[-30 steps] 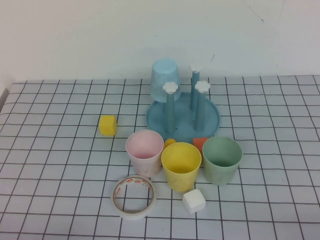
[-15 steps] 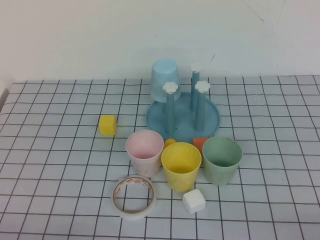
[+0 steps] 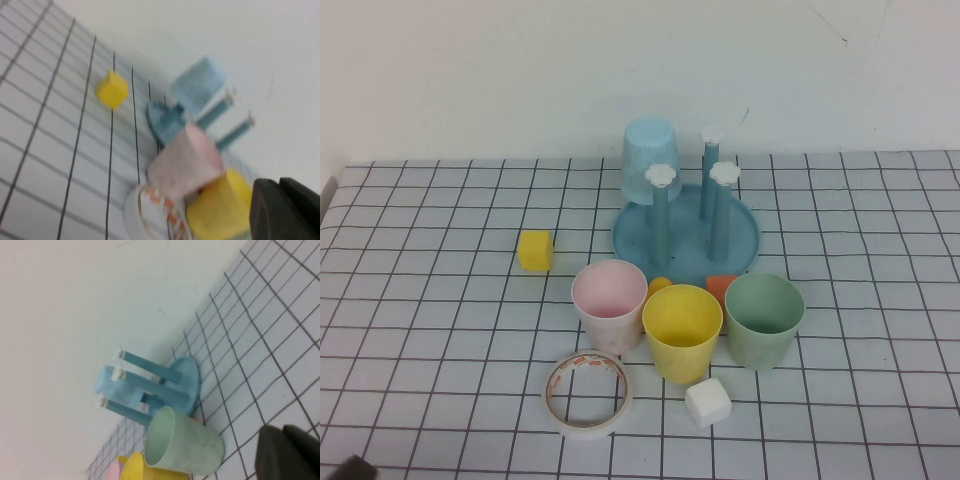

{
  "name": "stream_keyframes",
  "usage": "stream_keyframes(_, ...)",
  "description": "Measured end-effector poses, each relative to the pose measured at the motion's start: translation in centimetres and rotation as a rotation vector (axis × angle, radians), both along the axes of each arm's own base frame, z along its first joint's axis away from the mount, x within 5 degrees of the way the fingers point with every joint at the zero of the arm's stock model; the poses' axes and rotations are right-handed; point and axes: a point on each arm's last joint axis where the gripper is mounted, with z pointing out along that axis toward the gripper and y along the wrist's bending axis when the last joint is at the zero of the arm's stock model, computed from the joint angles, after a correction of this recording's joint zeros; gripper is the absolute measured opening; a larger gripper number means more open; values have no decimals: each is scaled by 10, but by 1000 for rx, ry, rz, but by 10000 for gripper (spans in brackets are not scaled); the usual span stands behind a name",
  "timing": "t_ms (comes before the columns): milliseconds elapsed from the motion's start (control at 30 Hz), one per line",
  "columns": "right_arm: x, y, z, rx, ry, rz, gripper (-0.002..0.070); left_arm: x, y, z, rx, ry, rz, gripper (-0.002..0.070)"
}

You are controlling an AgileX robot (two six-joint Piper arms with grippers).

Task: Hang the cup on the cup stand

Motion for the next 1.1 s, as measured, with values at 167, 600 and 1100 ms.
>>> stream_keyframes(167,0,0,2,-3,-20,-4,-1,3,12,8,-119,-57,137,-1)
stream_keyframes(600,0,1,1,-120,-36,25,-1,17,-10,82,563,-75,-170,-1)
stream_keyframes(1100,-1,4,-2,-190,-20,77,-1,146,-34,133,1086,416,-663,-1)
